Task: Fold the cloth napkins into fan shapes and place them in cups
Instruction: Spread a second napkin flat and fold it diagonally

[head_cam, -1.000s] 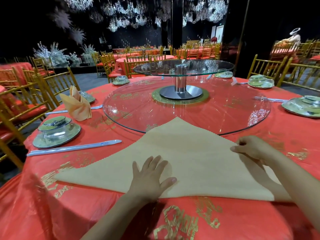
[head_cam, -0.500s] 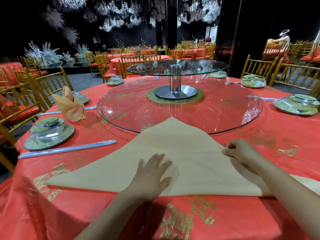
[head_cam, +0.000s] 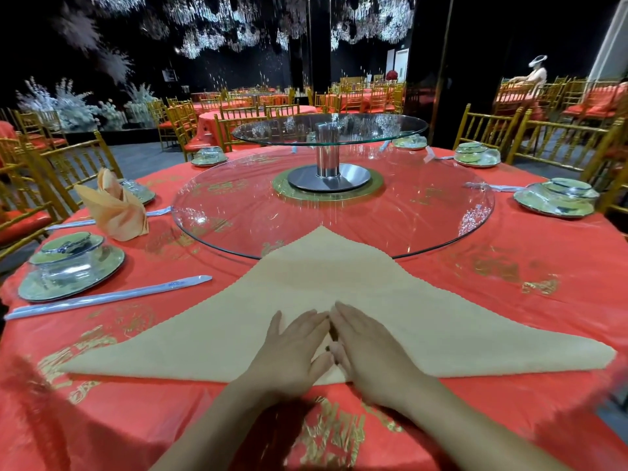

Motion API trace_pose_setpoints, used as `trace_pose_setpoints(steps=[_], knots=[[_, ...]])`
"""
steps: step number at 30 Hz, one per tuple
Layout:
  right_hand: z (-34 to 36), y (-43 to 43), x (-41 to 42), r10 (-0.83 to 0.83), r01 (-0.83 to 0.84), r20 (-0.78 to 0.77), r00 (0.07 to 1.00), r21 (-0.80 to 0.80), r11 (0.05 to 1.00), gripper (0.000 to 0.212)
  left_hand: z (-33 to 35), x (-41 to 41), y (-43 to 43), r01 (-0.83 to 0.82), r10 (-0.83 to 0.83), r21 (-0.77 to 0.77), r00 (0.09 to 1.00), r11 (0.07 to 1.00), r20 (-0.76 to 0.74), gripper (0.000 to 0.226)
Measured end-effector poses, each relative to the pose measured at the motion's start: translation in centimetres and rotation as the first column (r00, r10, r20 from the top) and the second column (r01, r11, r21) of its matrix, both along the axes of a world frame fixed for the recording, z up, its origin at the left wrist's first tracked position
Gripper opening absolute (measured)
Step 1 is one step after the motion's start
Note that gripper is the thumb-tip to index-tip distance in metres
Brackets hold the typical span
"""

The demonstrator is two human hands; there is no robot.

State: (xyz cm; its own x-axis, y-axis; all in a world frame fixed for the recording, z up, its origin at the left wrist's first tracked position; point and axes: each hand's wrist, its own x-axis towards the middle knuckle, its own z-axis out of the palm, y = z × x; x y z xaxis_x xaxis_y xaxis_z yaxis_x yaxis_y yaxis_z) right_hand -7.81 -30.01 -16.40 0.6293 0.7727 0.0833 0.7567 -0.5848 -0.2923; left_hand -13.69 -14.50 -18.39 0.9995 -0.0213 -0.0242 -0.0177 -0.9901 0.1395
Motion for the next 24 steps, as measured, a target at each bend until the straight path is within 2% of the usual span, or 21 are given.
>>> trace_pose_setpoints(steps=[2, 4, 9, 11, 13, 17, 21, 24], knots=[[-1.2, -0.1, 0.3, -0.023, 0.023, -0.01, 1.0, -0.046, 0.999, 0.104, 0.0, 0.0, 0.0, -0.006, 0.006, 0.009, 1.0, 1.0, -0.005, 0.093], [-1.7, -0.7, 0.9, -0.029, 0.03, 0.011, 1.0, -0.103, 0.994, 0.114, 0.1, 0.0, -0.1, -0.006, 0.006, 0.018, 1.0, 1.0, -0.021, 0.095], [-1.5, -3.2, 1.7, -0.09, 0.092, 0.018, 0.996, -0.177, 0.98, 0.115, 0.3, 0.0, -0.1, -0.015, 0.015, 0.022, 0.999, 1.0, -0.033, 0.097], [-1.3, -4.9, 2.3, -0.156, 0.16, 0.034, 0.987, -0.191, 0.968, 0.126, 0.2, 0.0, -0.1, -0.017, 0.017, 0.017, 1.0, 1.0, -0.025, 0.098], [-1.3, -6.6, 2.8, -0.231, 0.235, 0.042, 0.972, -0.198, 0.952, 0.133, 0.1, 0.1, 0.0, -0.009, 0.009, 0.006, 1.0, 1.0, -0.019, 0.111], [-1.3, -8.5, 2.9, -0.339, 0.341, 0.044, 0.94, -0.189, 0.921, 0.134, 0.2, 0.0, 0.0, -0.008, 0.008, -0.011, 1.0, 1.0, -0.011, 0.121], [-1.5, -8.6, 2.9, -0.363, 0.364, 0.04, 0.931, -0.188, 0.912, 0.133, 0.2, 0.1, 0.0, -0.005, 0.005, -0.02, 1.0, 1.0, -0.012, 0.124], [-1.3, -9.4, 3.3, -0.39, 0.386, 0.022, 0.921, -0.192, 0.902, 0.12, 0.1, 0.0, 0.0, -0.008, 0.008, -0.003, 1.0, 1.0, -0.016, 0.125]])
